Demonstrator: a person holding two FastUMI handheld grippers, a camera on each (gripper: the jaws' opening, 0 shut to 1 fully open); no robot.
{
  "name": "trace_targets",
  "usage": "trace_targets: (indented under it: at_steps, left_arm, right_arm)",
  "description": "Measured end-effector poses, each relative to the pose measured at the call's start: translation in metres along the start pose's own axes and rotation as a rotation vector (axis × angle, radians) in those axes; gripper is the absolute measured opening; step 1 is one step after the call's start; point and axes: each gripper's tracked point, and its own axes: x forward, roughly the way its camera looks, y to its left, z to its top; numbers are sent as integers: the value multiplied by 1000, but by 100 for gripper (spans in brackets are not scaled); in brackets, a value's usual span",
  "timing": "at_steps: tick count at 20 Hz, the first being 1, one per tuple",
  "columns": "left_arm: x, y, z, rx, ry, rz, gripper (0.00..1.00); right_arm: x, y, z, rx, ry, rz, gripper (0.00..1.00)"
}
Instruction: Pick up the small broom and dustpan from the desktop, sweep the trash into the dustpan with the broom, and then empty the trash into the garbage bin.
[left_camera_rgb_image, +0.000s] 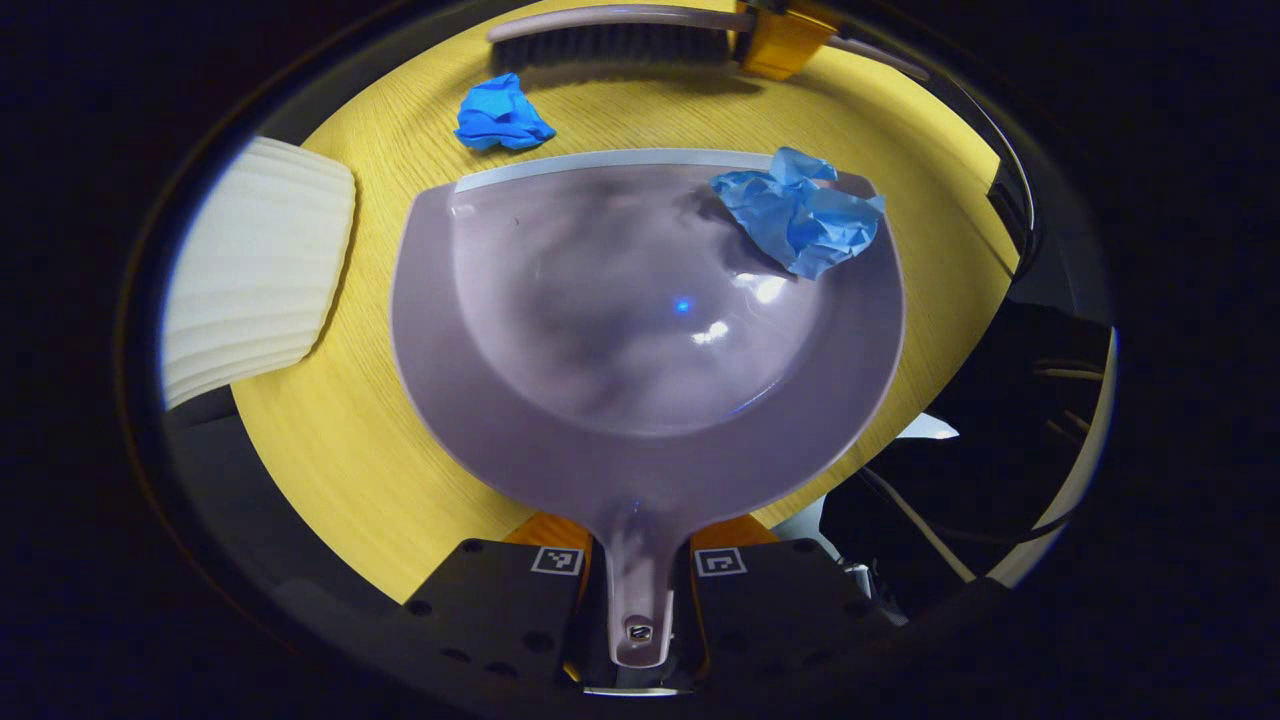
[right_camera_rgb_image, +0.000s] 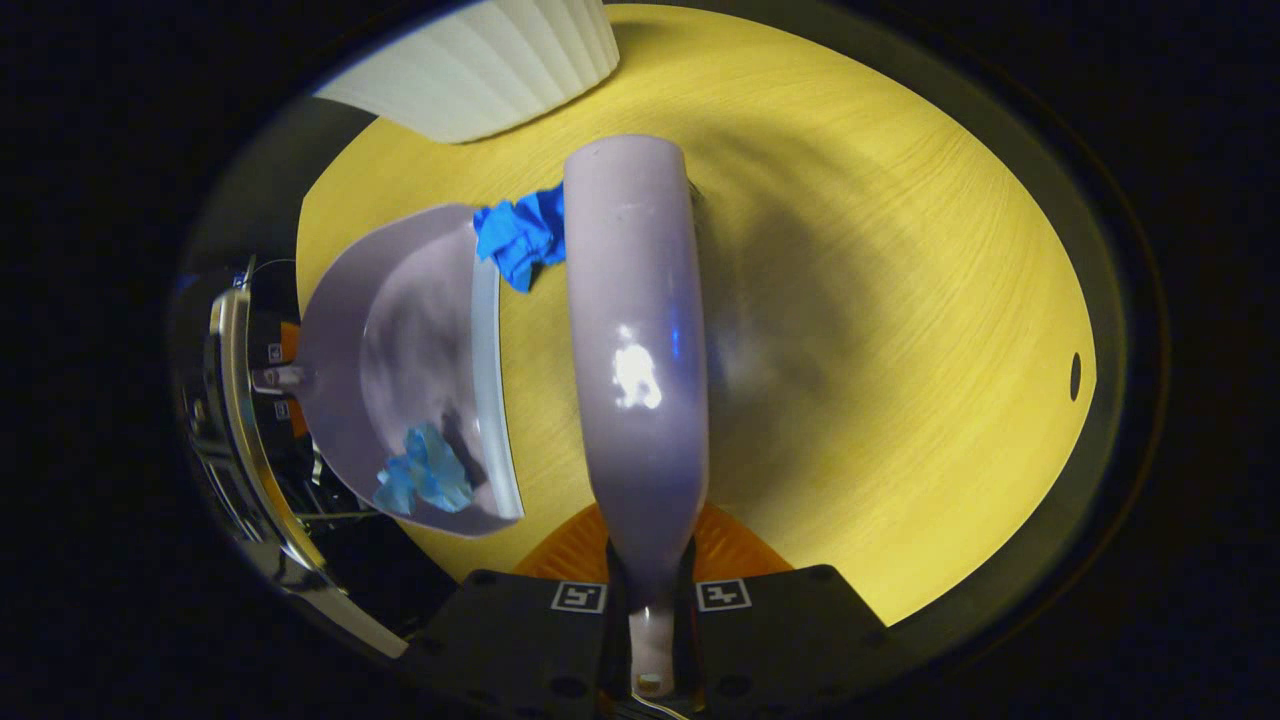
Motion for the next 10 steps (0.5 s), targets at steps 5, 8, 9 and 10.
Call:
trace_targets:
  at_steps: [5,8,9,10]
  left_arm:
    - [-2,0,1,-2,2,11,24]
    - [0,0,1,0,-20,8,24]
    - [0,1,1,1,-27,10,25]
    - [0,0,1,3,-37,13,25]
  right_arm:
    - [9,11,15,-124,71,-13,17]
    - [-2,37,-14,-303,157,98,17]
    - [-10,51,-20,-313,166,163,18]
    - [-16,66,-23,-303,160,223,18]
